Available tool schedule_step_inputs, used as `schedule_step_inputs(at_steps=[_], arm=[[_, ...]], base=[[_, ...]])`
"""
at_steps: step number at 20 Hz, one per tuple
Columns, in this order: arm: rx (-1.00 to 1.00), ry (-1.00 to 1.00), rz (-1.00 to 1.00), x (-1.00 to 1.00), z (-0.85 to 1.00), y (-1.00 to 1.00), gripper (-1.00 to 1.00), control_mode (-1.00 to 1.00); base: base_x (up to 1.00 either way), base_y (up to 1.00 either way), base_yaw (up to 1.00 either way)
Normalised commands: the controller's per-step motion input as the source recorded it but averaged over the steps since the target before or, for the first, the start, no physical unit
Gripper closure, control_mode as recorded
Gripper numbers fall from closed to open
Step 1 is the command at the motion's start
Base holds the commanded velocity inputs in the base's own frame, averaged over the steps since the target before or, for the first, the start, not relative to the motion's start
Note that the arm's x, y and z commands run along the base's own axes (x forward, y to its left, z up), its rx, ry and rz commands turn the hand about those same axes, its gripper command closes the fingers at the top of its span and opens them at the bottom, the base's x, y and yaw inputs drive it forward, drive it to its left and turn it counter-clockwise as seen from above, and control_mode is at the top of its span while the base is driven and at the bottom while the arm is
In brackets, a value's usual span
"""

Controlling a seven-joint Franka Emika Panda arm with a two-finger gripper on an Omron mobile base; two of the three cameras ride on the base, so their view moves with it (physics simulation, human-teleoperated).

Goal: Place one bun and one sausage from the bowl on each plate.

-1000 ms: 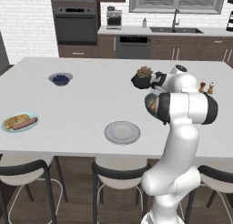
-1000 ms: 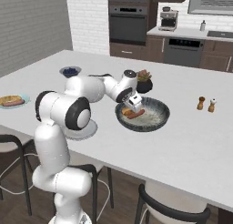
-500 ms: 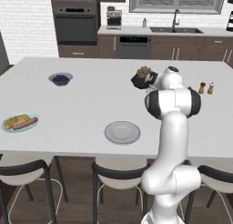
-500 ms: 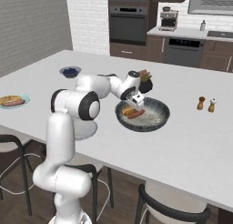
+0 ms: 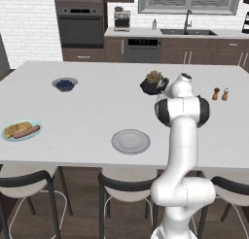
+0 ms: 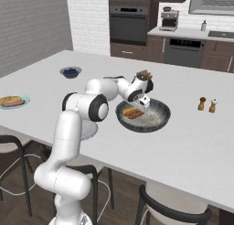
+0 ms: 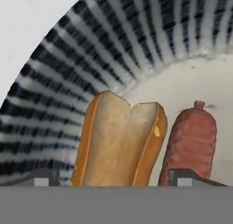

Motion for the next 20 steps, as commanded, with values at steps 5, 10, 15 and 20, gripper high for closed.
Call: schedule_step_inputs(at_steps=[5,10,15,20], arm=[[0.0,0.01,0.11,0.27,-0.24,0.0,-1.0,-1.0],[0.0,0.0,0.13,0.03,-0.53,0.0,-1.0,-1.0],[0.0,0.0,0.14,-0.17,-0.72,0.02,-1.0,-1.0],[0.0,0.0,0.09,-0.03,-0.61,0.2,-1.0,-1.0]], base=[[0.0,0.0,0.0],[0.0,0.0,0.0],[0.0,0.0,0.0],[0.0,0.0,0.0]])
